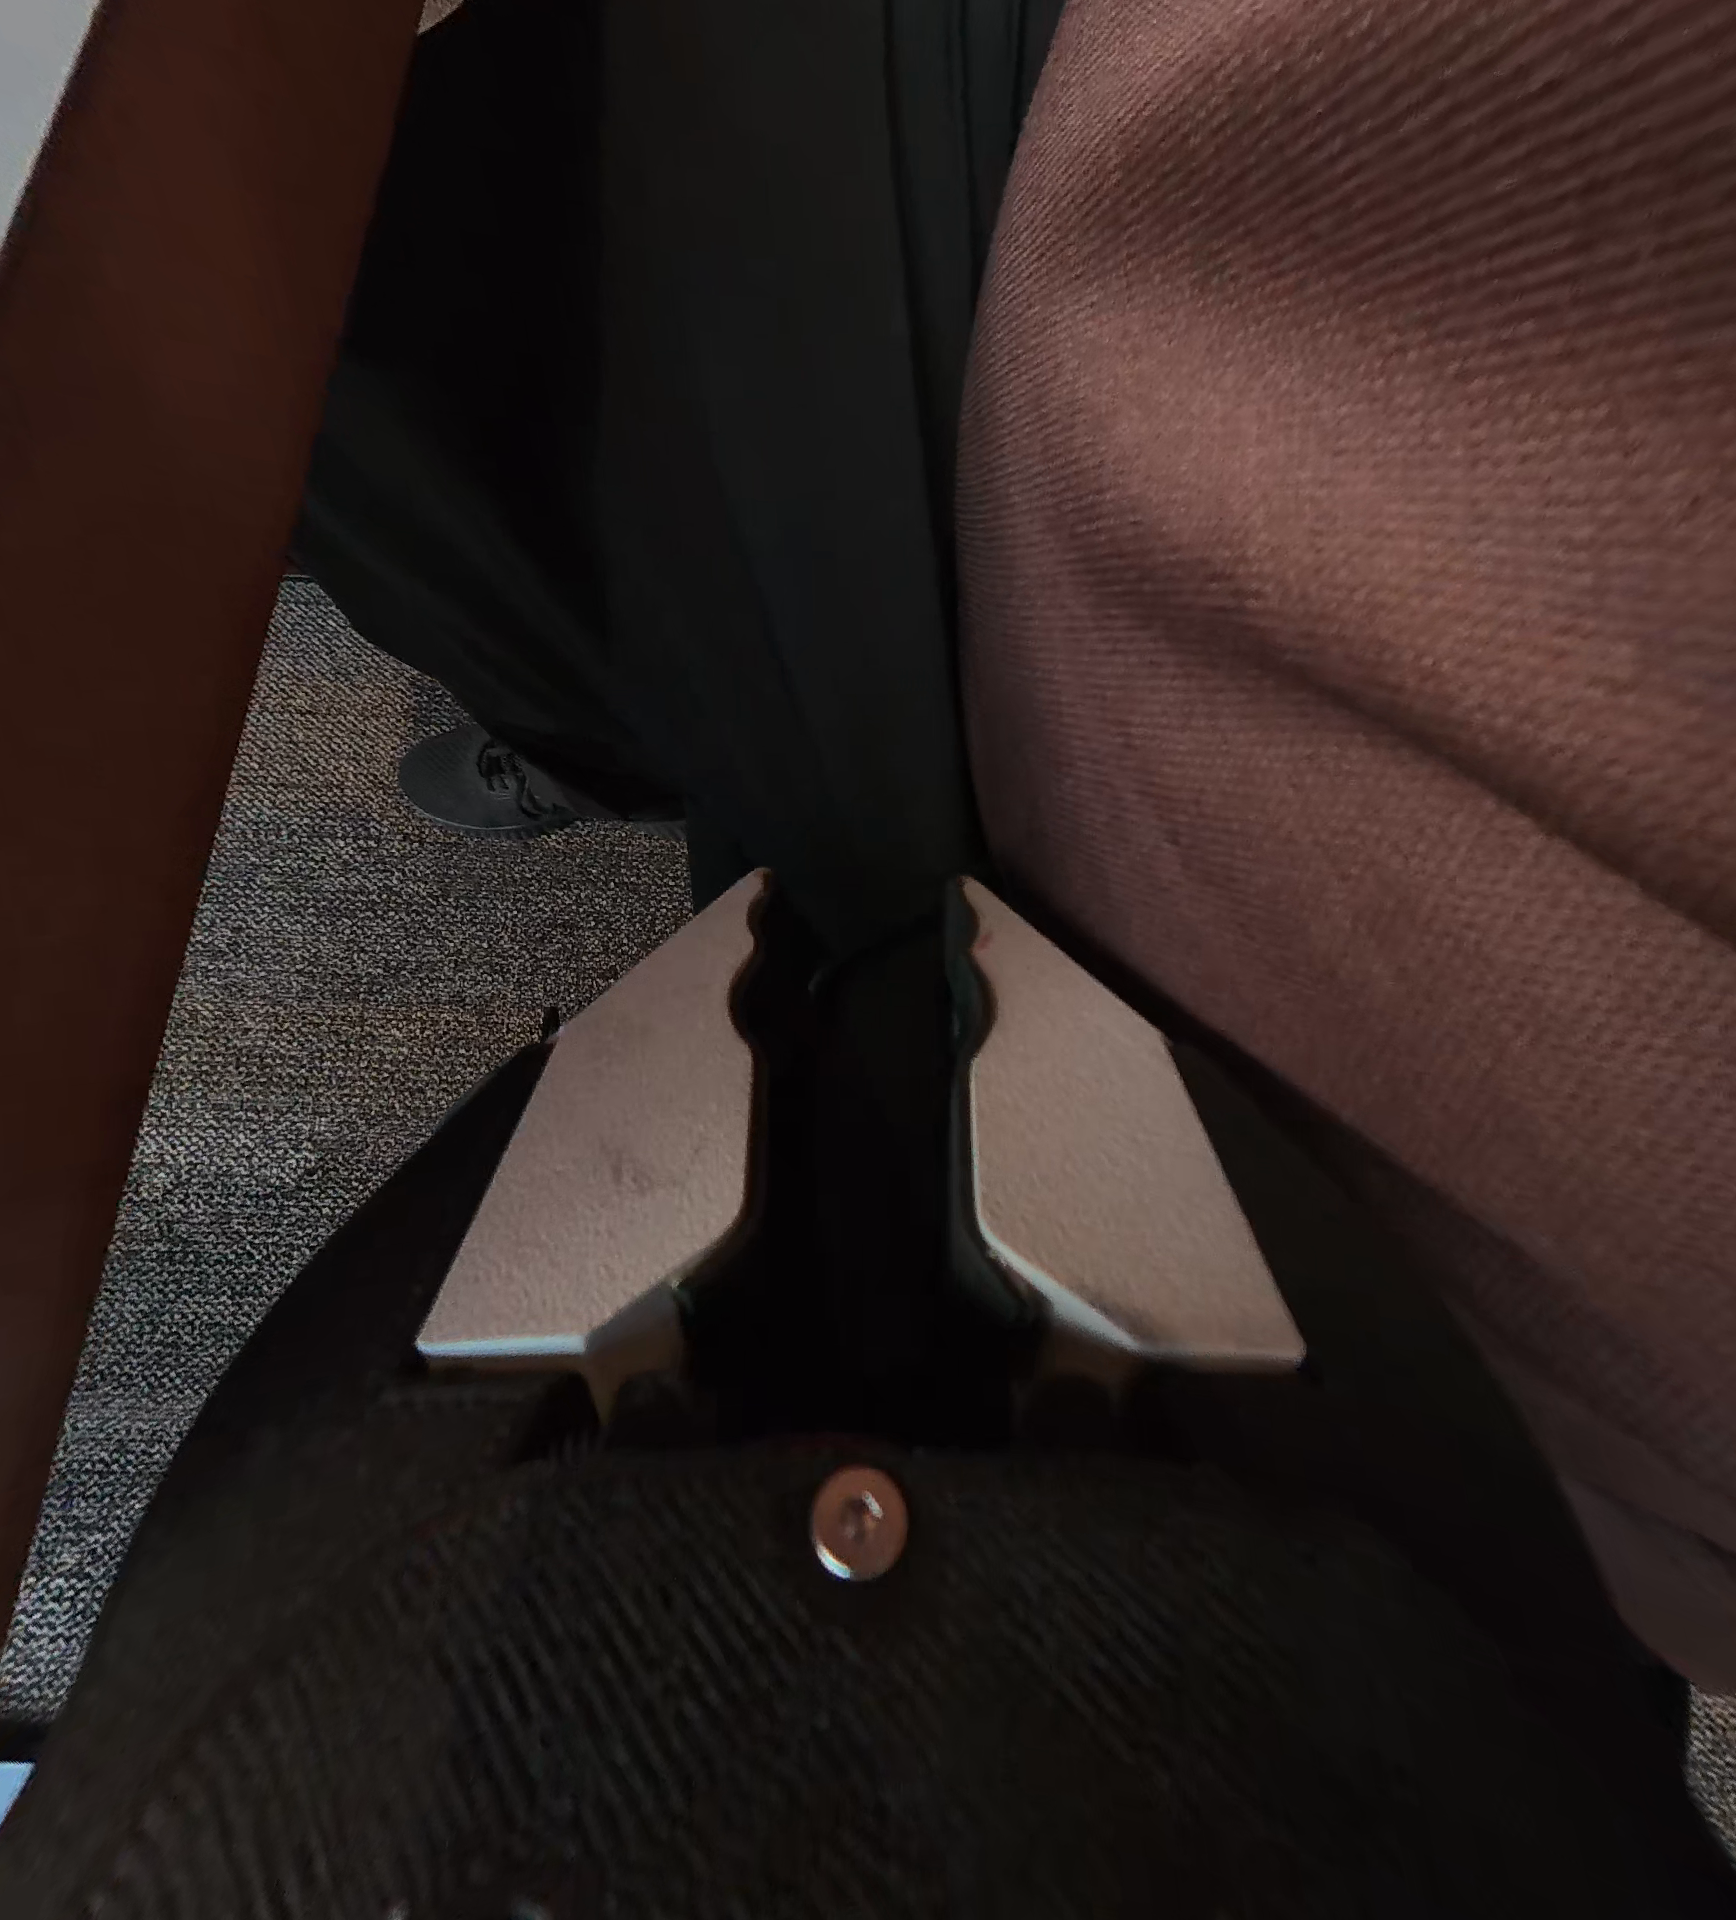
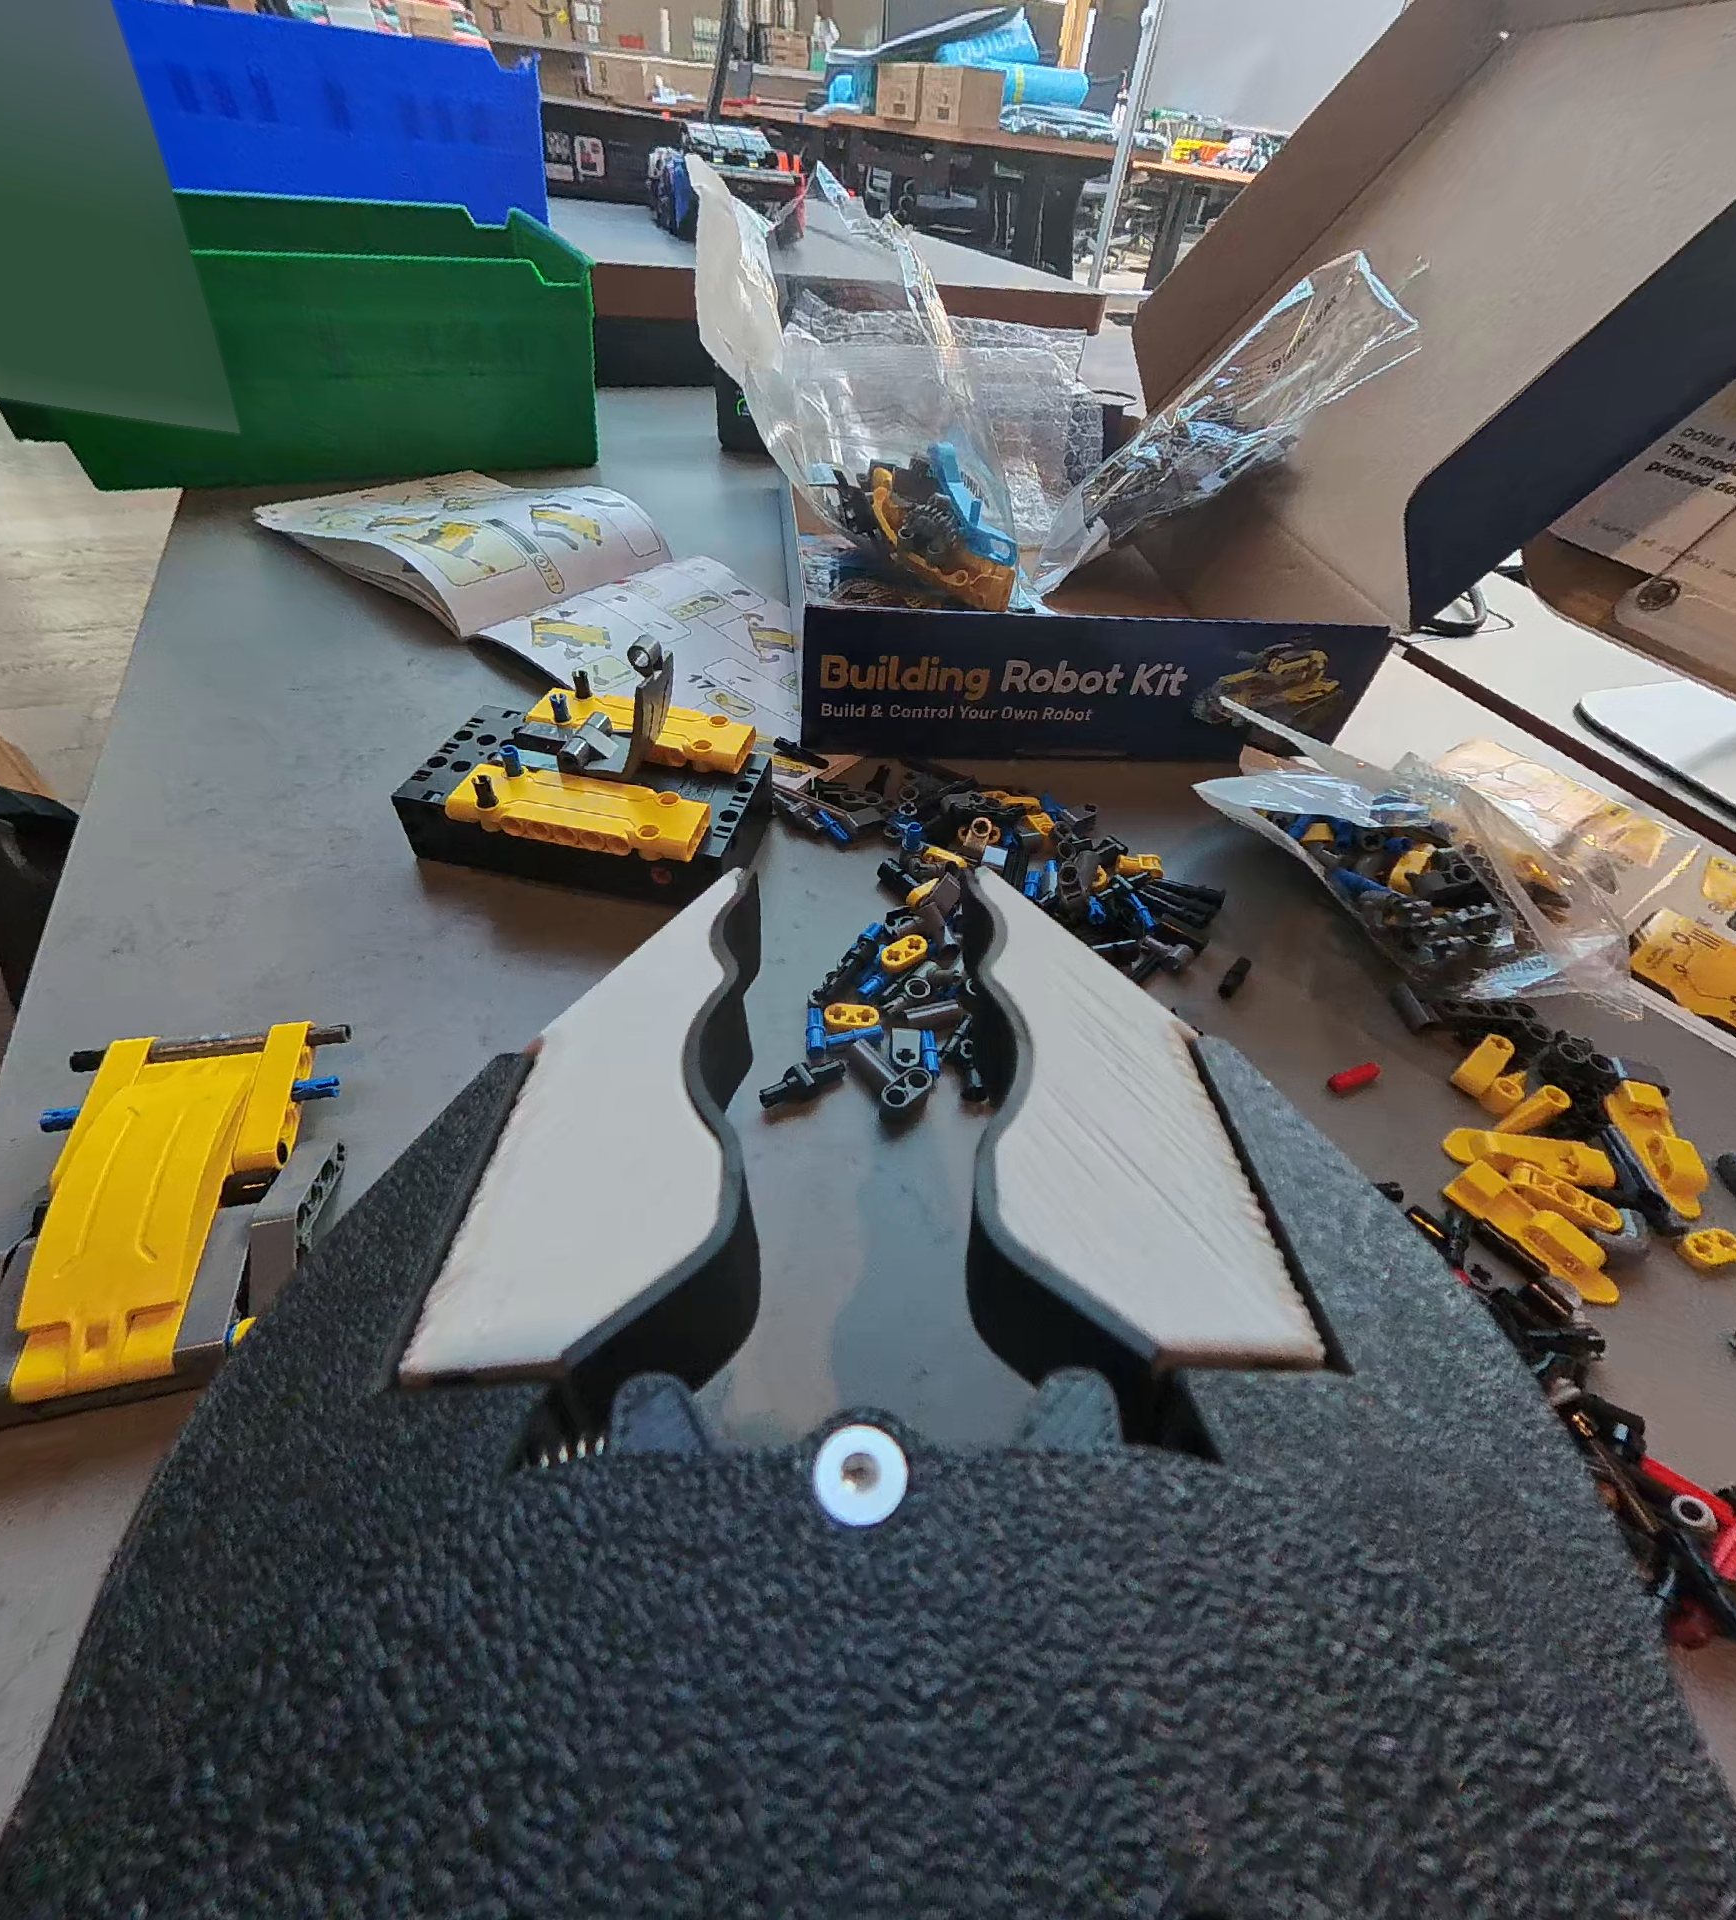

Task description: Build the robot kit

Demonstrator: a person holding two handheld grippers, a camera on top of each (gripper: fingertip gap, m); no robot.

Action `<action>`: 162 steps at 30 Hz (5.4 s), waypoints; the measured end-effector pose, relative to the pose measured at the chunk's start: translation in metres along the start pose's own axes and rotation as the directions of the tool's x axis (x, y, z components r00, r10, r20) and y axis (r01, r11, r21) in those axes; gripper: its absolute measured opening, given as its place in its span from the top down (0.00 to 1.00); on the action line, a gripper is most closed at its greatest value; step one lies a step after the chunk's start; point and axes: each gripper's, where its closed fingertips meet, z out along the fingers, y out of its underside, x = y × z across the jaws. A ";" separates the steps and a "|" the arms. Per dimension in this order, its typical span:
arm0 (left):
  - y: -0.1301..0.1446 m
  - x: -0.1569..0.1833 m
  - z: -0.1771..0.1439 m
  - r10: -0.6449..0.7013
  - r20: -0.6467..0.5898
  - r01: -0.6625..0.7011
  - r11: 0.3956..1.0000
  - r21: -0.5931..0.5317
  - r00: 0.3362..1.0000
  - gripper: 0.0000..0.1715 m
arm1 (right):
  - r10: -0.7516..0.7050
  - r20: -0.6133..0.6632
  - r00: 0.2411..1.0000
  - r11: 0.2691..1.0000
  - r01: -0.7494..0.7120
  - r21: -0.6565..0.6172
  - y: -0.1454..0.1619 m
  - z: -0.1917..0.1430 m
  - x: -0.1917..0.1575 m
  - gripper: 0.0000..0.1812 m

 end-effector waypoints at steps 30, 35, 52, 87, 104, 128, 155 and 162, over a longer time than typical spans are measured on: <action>0.000 -0.003 0.001 -0.009 0.005 0.009 1.000 -0.002 1.000 0.84 | 0.001 0.005 1.000 1.000 -0.001 0.005 -0.001 -0.001 -0.001 0.79; 0.001 -0.003 0.001 -0.009 0.005 0.009 1.000 -0.004 1.000 0.84 | -0.001 0.006 1.000 1.000 0.001 0.004 -0.001 -0.001 -0.001 0.80; -0.008 -0.003 -0.002 -0.009 -0.007 0.009 0.999 0.038 1.000 0.84 | -0.018 0.004 1.000 1.000 0.017 0.018 -0.002 -0.003 -0.003 0.84; -0.131 -0.118 -0.027 0.076 0.528 -0.012 0.992 -0.124 0.846 0.87 | 0.193 0.188 0.963 0.883 -0.087 -0.461 0.080 -0.061 -0.150 0.46; -0.151 -0.147 -0.054 -0.110 0.574 0.096 0.994 0.054 0.812 0.87 | 0.156 0.046 0.987 0.923 -0.129 -0.363 0.071 -0.110 -0.150 0.61; -0.092 -0.114 -0.120 -0.440 0.818 0.183 0.898 0.400 0.370 0.66 | -0.119 -0.349 0.929 0.889 -0.056 -0.454 0.071 -0.086 -0.119 0.71; -0.083 -0.117 -0.114 -0.455 0.820 0.207 0.890 0.406 0.347 0.68 | -0.234 -0.387 0.892 0.856 0.001 -0.517 0.075 -0.056 -0.102 0.80; -0.083 -0.117 -0.114 -0.459 0.818 0.203 0.888 0.413 0.345 0.68 | -0.243 -0.386 0.890 0.853 0.007 -0.522 0.077 -0.057 -0.102 0.80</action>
